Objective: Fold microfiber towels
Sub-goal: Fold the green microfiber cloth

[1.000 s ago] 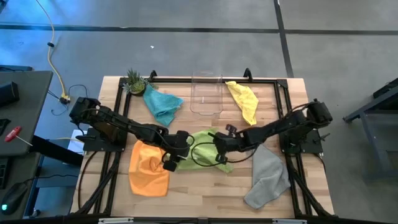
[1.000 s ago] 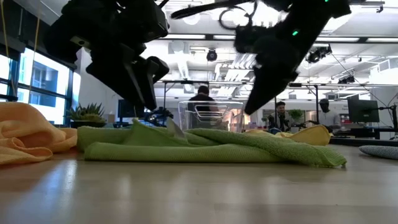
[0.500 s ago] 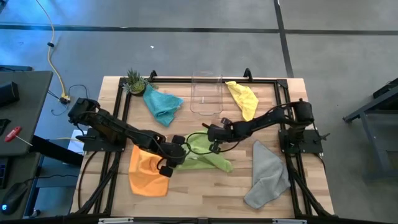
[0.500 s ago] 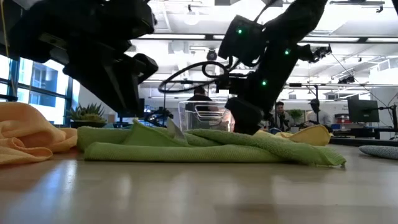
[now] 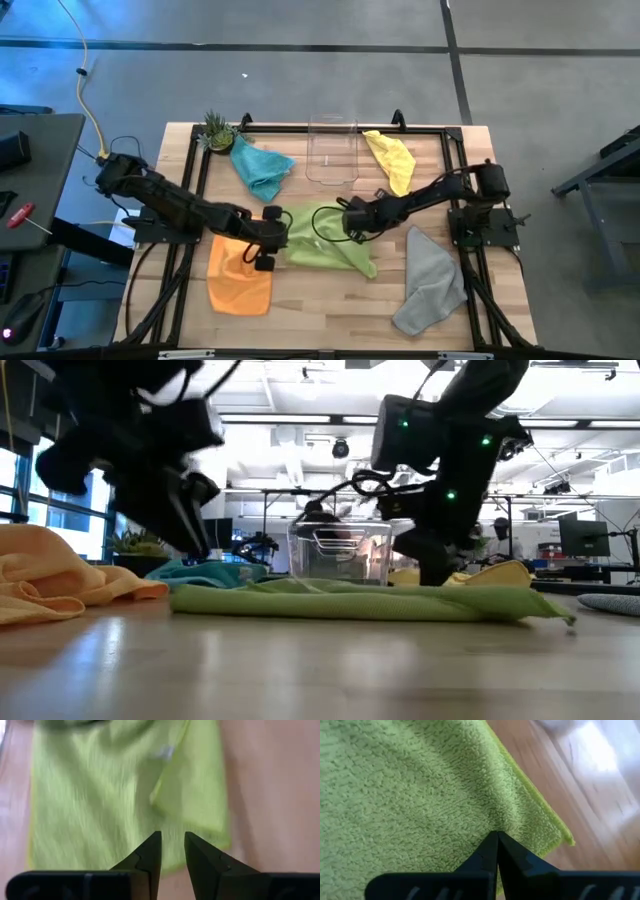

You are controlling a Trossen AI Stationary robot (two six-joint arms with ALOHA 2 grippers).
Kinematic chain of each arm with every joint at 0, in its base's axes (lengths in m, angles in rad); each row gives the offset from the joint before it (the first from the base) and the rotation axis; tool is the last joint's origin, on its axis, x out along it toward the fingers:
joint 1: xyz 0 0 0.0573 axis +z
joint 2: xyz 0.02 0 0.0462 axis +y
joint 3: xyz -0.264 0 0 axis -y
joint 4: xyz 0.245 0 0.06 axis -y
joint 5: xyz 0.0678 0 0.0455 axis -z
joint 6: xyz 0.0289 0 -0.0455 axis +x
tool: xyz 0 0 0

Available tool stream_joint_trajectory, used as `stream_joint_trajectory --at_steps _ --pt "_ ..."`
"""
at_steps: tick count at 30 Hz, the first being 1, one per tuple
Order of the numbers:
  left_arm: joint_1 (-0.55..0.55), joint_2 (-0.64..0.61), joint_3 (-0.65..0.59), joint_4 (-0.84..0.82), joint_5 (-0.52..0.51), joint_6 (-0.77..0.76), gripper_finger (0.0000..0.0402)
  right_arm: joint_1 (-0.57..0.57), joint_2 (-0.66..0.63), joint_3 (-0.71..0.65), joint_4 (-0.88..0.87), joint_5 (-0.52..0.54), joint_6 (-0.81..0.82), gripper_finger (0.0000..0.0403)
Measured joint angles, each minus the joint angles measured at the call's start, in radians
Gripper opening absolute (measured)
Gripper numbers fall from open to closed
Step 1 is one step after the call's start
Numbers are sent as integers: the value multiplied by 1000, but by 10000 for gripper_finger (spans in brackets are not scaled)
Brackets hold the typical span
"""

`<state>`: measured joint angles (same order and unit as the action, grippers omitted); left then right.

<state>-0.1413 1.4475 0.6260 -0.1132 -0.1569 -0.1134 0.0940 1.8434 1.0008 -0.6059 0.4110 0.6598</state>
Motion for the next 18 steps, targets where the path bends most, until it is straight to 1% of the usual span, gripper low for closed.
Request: stream_joint_trajectory --at_steps 4,9,12,18 --pt "35 13 -17 82 62 1 63 29 -17 -3 -106 12 84 0" --pt "58 13 -14 227 152 2 70 71 -42 -6 -120 10 109 0" --pt "71 18 12 238 176 1 88 92 -45 -5 -101 15 105 0" --pt "92 129 57 240 144 62 137 112 -45 -3 -44 27 98 0"
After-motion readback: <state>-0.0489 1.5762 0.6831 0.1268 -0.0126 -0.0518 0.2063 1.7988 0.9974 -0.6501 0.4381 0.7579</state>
